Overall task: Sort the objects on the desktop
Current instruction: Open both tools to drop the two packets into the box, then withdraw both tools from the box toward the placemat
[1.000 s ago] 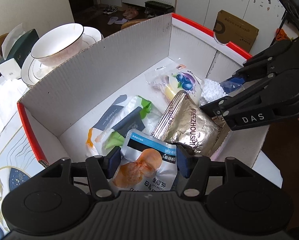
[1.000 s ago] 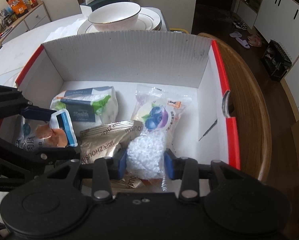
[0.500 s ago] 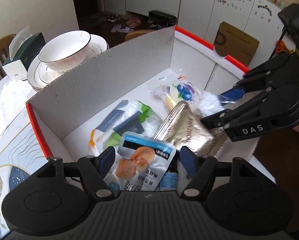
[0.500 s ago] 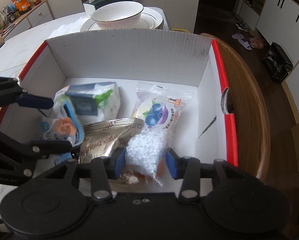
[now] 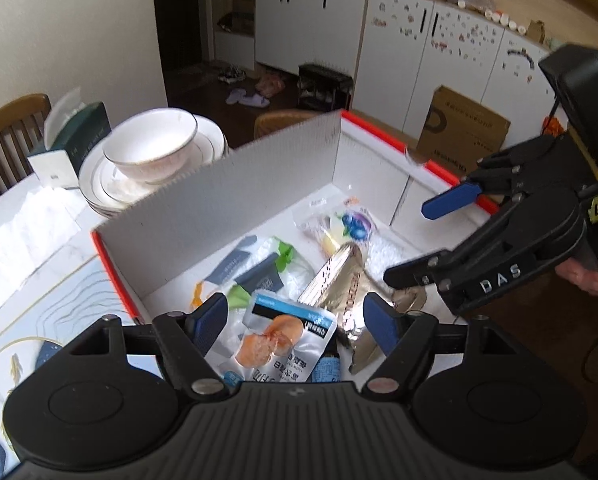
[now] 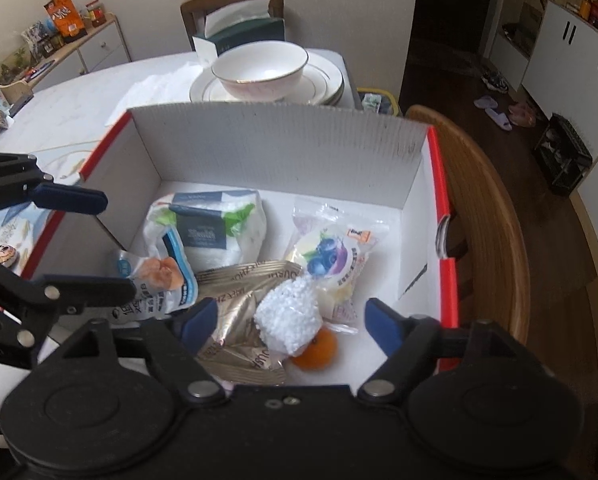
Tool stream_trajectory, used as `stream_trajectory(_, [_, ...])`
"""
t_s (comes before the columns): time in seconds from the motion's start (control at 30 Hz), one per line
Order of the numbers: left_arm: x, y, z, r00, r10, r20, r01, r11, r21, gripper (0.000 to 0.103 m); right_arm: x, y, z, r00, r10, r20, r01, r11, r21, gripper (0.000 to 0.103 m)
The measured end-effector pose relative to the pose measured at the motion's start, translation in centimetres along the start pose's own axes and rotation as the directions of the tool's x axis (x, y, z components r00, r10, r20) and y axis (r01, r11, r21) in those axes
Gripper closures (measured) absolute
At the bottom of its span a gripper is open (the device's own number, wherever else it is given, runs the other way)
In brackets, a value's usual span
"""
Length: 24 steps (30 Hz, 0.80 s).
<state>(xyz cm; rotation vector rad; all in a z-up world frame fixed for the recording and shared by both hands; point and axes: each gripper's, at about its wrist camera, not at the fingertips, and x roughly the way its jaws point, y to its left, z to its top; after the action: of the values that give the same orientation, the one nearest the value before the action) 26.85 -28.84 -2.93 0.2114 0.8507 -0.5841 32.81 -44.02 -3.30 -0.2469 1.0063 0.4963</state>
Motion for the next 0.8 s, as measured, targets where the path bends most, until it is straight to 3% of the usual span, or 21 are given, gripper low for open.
stream_trajectory(0.13, [-1.2,0.1,0.1,0.999,0.003,0.033,-0.003,1.000,-0.009,0.026,-1.0,0.2,-0.2,1.000,0.004,0.026,-0.004,1.000,-0.012,0.007])
stream_trajectory(0.27, [-2.4,0.5,-0.1,0.998,0.008,0.061,-0.006,1.000,-0.028,0.022,-1.9,0.7,-0.2,0.999,0.013,0.052,-0.012,1.000,-0.011,0.004])
stream_trajectory(0.57, [-5.4,2.4,-1.9,0.993,0.034,0.111,-0.024,0.996,-0.089,0.018,-3.6,2.8,-0.6,0.996,-0.006,0.089,0.005,1.000,0.010,0.003])
stream_trajectory(0.7, [-7.1,3.6,-3.2,0.989,0.034,0.141,-0.021,0.995,-0.094,0.005,-4.5,4.6,-0.7,0.994,-0.009,0.112,0.006,1.000,0.027,0.003])
stream_trajectory(0.8, [-8.6,5.0,-4.3,0.986,0.038,0.165,-0.022,0.995,-0.095,0.003,-5.2,6.5,-0.7,0.992,-0.007,0.129,0.002,0.999,0.042,0.003])
